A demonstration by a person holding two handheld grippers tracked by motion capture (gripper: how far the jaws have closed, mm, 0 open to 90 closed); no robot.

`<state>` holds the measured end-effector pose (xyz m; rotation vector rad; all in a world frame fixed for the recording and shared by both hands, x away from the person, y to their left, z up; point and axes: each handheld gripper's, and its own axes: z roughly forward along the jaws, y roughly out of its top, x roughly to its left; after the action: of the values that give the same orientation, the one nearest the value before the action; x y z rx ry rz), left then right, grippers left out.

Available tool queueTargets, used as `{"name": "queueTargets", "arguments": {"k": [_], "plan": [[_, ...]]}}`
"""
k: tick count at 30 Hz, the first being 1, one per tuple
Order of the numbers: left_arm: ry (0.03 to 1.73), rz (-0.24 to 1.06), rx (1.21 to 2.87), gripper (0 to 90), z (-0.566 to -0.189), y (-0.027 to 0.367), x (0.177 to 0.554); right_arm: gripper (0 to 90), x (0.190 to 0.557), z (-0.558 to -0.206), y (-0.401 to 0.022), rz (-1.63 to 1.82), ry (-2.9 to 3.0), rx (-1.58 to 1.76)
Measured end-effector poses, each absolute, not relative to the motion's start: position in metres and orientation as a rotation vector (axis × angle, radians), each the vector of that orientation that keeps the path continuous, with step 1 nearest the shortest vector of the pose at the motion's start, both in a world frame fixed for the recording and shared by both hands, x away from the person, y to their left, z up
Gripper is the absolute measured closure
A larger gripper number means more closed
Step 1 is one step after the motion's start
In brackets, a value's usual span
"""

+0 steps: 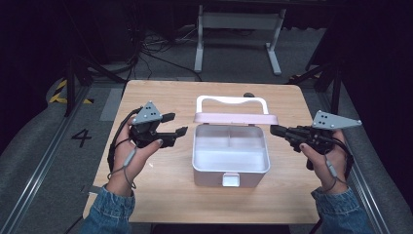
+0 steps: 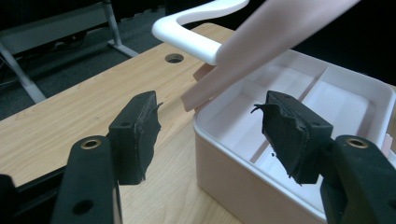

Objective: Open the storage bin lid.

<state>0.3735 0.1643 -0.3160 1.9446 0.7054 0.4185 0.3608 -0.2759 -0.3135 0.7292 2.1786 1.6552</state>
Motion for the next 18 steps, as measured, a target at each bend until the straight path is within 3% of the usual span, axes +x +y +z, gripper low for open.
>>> {"name": "queueTargets", "arguments": {"k": [18], "plan": [[0.643, 0.464, 1.84, 33.2, -0.317, 0.126, 0.383, 90.0, 0.363, -0.315, -0.275, 1.703, 2.15, 0.794]]}}
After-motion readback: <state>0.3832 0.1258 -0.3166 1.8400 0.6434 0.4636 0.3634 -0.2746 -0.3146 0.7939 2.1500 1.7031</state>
